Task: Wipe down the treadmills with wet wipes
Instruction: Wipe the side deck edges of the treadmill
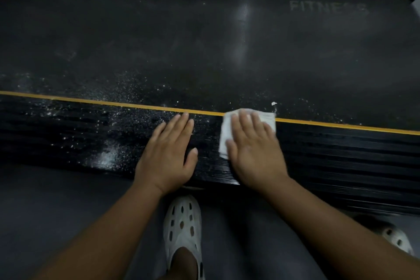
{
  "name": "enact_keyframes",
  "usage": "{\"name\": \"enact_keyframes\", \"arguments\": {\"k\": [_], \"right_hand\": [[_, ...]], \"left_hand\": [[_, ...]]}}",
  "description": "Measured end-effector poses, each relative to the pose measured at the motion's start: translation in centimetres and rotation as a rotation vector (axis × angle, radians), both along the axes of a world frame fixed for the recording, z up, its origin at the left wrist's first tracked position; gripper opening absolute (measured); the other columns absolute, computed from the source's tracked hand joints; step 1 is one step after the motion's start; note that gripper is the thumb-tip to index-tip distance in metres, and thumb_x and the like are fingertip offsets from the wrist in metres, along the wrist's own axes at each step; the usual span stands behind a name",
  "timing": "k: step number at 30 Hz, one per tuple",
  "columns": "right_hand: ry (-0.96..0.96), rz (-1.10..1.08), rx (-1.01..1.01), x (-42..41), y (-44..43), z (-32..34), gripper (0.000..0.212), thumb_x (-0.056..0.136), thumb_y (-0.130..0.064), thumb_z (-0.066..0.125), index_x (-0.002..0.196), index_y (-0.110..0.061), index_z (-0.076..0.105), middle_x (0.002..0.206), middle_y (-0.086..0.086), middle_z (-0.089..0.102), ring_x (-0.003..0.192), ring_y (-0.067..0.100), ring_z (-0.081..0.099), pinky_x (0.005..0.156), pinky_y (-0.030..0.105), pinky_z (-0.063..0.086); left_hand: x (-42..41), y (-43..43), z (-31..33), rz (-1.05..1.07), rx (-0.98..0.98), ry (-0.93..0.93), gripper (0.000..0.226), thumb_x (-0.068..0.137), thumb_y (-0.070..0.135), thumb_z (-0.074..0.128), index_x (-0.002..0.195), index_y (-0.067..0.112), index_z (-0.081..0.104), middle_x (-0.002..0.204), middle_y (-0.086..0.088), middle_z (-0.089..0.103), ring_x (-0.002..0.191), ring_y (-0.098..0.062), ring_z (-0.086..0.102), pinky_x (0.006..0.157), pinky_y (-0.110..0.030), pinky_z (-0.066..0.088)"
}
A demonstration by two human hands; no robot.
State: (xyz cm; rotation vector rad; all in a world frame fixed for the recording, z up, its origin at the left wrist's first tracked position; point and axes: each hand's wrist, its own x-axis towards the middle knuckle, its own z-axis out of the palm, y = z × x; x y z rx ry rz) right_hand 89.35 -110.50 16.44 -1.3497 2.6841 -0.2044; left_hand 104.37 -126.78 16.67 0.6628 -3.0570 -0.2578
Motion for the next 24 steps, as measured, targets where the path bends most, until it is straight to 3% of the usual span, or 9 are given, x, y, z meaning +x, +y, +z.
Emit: {"name": "enact_keyframes", "arguments": {"k": [4, 6, 9, 12, 15, 18, 21, 24], "right_hand": [[0.019, 0.243, 0.013, 1.9, 2.3, -0.2, 0.062, 0.104, -0.045, 0.025, 0.156, -0.012, 0.035, 0.163, 0.01, 0.028, 0.153, 0.029, 0.021, 0.12, 0.045, 0.023], [0.034, 0.185, 0.03, 0.1, 5.4, -0.5, 0.062, 0.104, -0.046, 0.025, 0.154, -0.013, 0.039, 0.162, 0.008, 0.033, 0.151, 0.028, 0.025, 0.117, 0.044, 0.024], [0.007, -0.005, 0.035, -2.0, 4.0, -0.2, 0.07, 0.101, -0.05, 0.01, 0.159, -0.015, 0.024, 0.166, 0.009, 0.018, 0.154, 0.028, 0.013, 0.121, 0.042, 0.014], [-0.05, 0.09, 0.052, 1.0, -0.5, 0.7, 0.076, 0.095, -0.051, -0.004, 0.161, -0.016, 0.009, 0.169, 0.006, 0.001, 0.156, 0.027, -0.002, 0.124, 0.045, 0.005], [-0.007, 0.278, 0.025, 2.4, 2.1, 0.2, 0.065, 0.104, -0.047, 0.016, 0.158, -0.013, 0.028, 0.166, 0.008, 0.018, 0.154, 0.028, 0.014, 0.121, 0.046, 0.017], [0.066, 0.146, -0.009, -0.4, 7.6, -0.7, 0.06, 0.104, -0.046, 0.027, 0.154, -0.014, 0.039, 0.162, 0.008, 0.031, 0.15, 0.03, 0.029, 0.115, 0.046, 0.023], [0.05, -0.013, -0.01, -1.2, 5.5, -0.5, 0.064, 0.102, -0.046, 0.023, 0.155, -0.012, 0.037, 0.162, 0.011, 0.031, 0.15, 0.033, 0.028, 0.119, 0.045, 0.021], [-0.019, 0.084, -0.001, 2.0, 0.7, 0.0, 0.068, 0.101, -0.047, 0.015, 0.159, -0.013, 0.027, 0.166, 0.008, 0.019, 0.154, 0.03, 0.015, 0.122, 0.045, 0.013]], "left_hand": [[-0.1, 0.0, 0.0, 0.0, -0.003, 0.0, 0.074, 0.096, 0.051, 0.022, 0.16, 0.013, 0.026, 0.168, -0.003, 0.017, 0.155, -0.015, 0.01, 0.126, -0.038, 0.007], [-0.1, 0.0, 0.0, 0.001, 0.001, -0.001, 0.074, 0.097, 0.051, 0.02, 0.16, 0.013, 0.024, 0.168, -0.003, 0.016, 0.155, -0.015, 0.01, 0.126, -0.039, 0.008], [0.0, 0.0, -0.1, 0.0, 0.001, 0.001, 0.074, 0.097, 0.051, 0.018, 0.161, 0.013, 0.023, 0.169, -0.003, 0.014, 0.156, -0.015, 0.008, 0.126, -0.038, 0.006], [-0.1, 0.1, 0.0, -0.001, -0.016, -0.003, 0.075, 0.096, 0.05, 0.022, 0.16, 0.012, 0.027, 0.168, -0.005, 0.018, 0.155, -0.016, 0.013, 0.126, -0.039, 0.008], [-0.1, -0.1, 0.0, 0.001, -0.021, 0.002, 0.074, 0.096, 0.049, 0.024, 0.159, 0.011, 0.03, 0.167, -0.005, 0.02, 0.155, -0.017, 0.015, 0.126, -0.04, 0.011], [0.0, -0.1, -0.2, 0.0, -0.018, -0.017, 0.074, 0.097, 0.051, 0.018, 0.161, 0.013, 0.022, 0.169, -0.003, 0.014, 0.156, -0.015, 0.008, 0.126, -0.039, 0.008], [0.0, -0.1, -0.2, -0.005, -0.013, -0.018, 0.075, 0.097, 0.052, 0.016, 0.161, 0.014, 0.02, 0.169, -0.003, 0.012, 0.156, -0.015, 0.006, 0.126, -0.04, 0.008], [-0.1, 0.0, 0.0, 0.003, -0.025, -0.008, 0.075, 0.096, 0.05, 0.022, 0.16, 0.011, 0.026, 0.168, -0.005, 0.017, 0.155, -0.016, 0.012, 0.126, -0.04, 0.01]]}}
